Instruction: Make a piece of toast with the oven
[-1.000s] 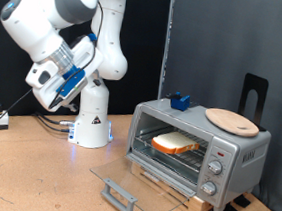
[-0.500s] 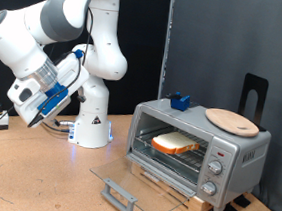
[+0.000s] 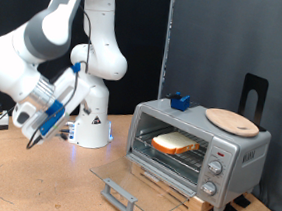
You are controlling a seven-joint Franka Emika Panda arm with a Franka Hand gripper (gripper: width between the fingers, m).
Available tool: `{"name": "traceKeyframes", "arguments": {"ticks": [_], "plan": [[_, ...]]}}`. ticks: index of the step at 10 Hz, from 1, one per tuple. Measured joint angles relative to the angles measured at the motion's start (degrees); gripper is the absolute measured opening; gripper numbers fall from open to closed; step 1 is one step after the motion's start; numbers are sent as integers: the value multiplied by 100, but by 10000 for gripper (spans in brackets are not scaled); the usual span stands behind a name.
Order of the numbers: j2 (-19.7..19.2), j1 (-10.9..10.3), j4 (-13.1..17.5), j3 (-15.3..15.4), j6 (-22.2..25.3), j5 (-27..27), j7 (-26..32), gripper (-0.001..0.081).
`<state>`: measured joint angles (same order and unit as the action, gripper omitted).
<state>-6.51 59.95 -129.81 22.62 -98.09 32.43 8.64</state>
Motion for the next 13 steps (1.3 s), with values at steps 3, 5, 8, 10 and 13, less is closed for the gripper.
{"name": "traceKeyframes", "arguments": {"ticks": [3, 5, 8, 10, 13], "plan": [[-433, -159, -189, 57, -649, -560, -261, 807], [-445, -125, -183, 58, -456, -392, 100, 807], [-714, -127, -184, 73, -387, -184, 792, 807], [-971, -202, -214, 91, -529, -487, 969, 807], [-1191, -310, -501, 113, -1011, -845, 1140, 807]]}}
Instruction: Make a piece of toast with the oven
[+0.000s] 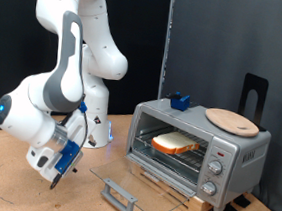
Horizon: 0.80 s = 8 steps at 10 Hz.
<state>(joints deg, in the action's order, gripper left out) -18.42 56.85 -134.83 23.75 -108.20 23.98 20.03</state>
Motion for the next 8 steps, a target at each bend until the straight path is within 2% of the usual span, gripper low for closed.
{"name": "traceKeyframes", "arguments": {"ticks": [3, 8], "plan": [[-145, -72, -294, 20, -556, 31, -46, 807], [-249, -174, -732, 305, -786, 578, -56, 807]]}}
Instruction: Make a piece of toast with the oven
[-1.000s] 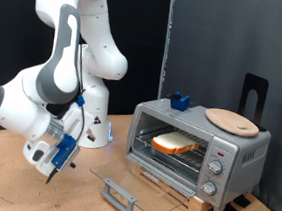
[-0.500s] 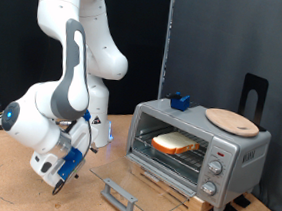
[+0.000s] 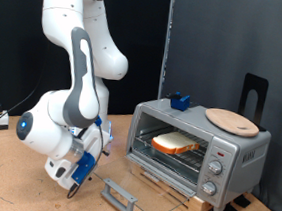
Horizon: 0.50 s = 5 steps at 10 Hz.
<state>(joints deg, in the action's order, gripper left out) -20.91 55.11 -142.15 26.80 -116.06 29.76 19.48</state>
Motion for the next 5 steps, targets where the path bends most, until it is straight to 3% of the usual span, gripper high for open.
{"name": "traceKeyframes", "arguments": {"ticks": [2, 5], "plan": [[51, -9, -159, 136, 187, 261, -12, 807], [407, 268, -47, 136, 1388, 471, 83, 807]]}}
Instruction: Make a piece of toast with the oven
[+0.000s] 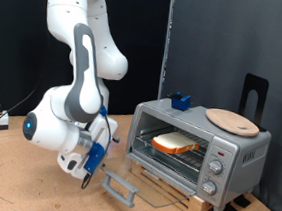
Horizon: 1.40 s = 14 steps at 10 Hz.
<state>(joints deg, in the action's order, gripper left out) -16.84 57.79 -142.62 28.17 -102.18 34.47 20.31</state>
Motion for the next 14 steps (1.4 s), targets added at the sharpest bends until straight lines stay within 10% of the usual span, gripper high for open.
{"name": "traceKeyframes", "arguments": {"ticks": [8, 14], "plan": [[1386, 35, -346, 364, 1550, 662, 265, 807], [2652, -322, -957, 696, 2230, 1408, 303, 807]]}}
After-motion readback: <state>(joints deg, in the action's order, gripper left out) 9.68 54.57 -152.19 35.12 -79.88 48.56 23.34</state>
